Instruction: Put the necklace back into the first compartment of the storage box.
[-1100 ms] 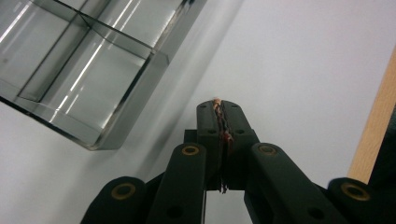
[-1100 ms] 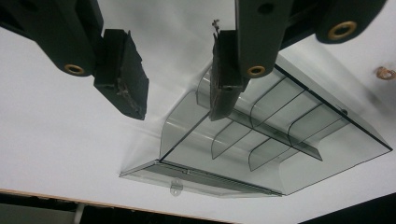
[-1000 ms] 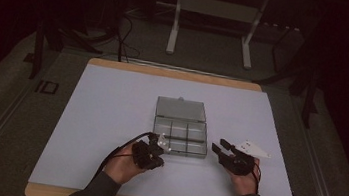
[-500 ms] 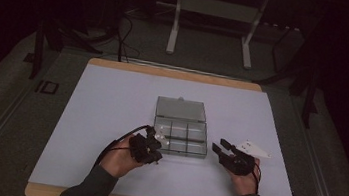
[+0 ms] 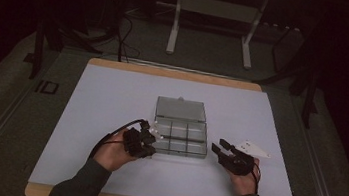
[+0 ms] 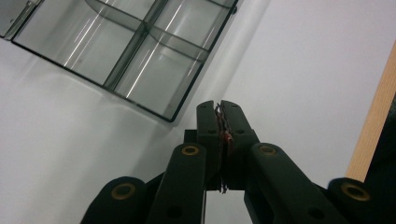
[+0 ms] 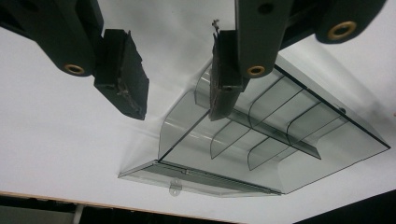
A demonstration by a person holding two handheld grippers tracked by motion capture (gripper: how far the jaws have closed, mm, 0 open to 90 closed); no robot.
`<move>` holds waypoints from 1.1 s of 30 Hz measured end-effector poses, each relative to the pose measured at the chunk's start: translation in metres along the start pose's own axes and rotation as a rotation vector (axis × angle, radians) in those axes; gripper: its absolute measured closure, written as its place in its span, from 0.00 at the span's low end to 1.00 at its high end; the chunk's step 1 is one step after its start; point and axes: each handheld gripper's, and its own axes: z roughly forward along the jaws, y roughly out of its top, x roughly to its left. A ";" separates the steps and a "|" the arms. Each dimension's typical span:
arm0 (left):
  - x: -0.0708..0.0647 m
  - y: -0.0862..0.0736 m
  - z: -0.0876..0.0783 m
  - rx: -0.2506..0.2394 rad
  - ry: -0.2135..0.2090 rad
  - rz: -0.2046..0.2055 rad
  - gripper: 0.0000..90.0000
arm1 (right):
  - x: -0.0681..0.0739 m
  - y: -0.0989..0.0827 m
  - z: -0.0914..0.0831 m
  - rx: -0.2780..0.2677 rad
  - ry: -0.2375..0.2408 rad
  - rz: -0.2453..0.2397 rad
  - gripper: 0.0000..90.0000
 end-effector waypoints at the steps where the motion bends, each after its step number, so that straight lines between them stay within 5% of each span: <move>1: 0.001 -0.001 -0.001 0.001 -0.002 0.002 0.98 | 0.000 0.000 0.000 0.000 0.000 0.000 0.64; 12: 0.016 -0.006 -0.008 -0.002 0.019 0.015 0.98 | 0.000 0.000 0.000 0.003 -0.001 0.004 0.64; 33: 0.044 -0.008 -0.018 -0.034 0.051 -0.047 0.98 | 0.000 0.000 0.000 0.000 -0.005 0.006 0.64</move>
